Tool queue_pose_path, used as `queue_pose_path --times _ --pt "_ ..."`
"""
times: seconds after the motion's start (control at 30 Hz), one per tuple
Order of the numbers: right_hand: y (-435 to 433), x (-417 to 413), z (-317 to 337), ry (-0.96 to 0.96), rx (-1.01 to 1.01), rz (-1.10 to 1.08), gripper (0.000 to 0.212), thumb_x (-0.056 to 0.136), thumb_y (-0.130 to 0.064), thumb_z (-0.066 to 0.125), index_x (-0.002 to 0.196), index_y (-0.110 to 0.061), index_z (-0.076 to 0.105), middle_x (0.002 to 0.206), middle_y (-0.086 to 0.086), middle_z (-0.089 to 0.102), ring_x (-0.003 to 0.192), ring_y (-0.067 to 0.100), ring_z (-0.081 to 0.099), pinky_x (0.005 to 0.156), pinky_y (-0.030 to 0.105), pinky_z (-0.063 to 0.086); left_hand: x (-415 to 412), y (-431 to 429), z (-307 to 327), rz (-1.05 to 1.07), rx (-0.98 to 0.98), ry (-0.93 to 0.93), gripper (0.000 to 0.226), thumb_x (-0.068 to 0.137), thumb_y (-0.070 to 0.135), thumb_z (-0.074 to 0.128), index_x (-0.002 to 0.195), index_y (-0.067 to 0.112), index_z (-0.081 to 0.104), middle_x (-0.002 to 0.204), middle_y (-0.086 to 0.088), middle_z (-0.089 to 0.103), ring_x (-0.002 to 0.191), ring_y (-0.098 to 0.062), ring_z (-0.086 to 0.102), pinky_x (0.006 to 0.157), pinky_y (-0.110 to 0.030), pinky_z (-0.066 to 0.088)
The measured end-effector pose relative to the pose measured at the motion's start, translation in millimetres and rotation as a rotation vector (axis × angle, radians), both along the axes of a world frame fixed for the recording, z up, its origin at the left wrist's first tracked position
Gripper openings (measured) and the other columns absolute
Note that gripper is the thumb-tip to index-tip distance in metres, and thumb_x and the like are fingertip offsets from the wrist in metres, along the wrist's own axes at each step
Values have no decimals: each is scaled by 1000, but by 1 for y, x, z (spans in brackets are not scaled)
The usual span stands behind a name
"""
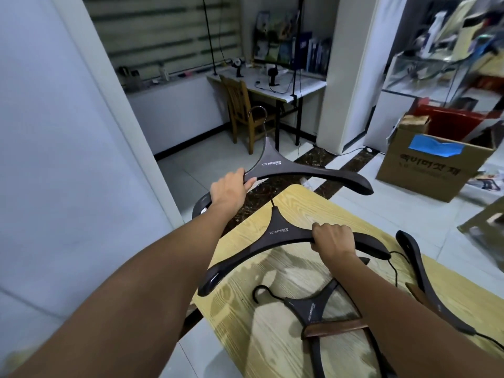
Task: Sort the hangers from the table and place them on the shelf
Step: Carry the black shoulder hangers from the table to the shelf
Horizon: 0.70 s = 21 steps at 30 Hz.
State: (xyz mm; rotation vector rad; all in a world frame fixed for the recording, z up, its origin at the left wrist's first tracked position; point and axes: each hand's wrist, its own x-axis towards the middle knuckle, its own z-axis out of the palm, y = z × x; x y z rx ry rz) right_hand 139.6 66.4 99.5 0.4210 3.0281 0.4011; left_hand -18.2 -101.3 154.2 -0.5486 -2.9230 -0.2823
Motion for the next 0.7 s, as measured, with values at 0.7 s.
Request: queue_pose_path --times 0.7 --pt "-136 97 87 183 3 525 58 87 -71 29 81 -16 46 59 -5 40 65 21 50 46 26 20 183 -183 105 418 -57 156 45 99 47 30 113 8 46 112 -12 59 99 -34 58 71 -36 36"
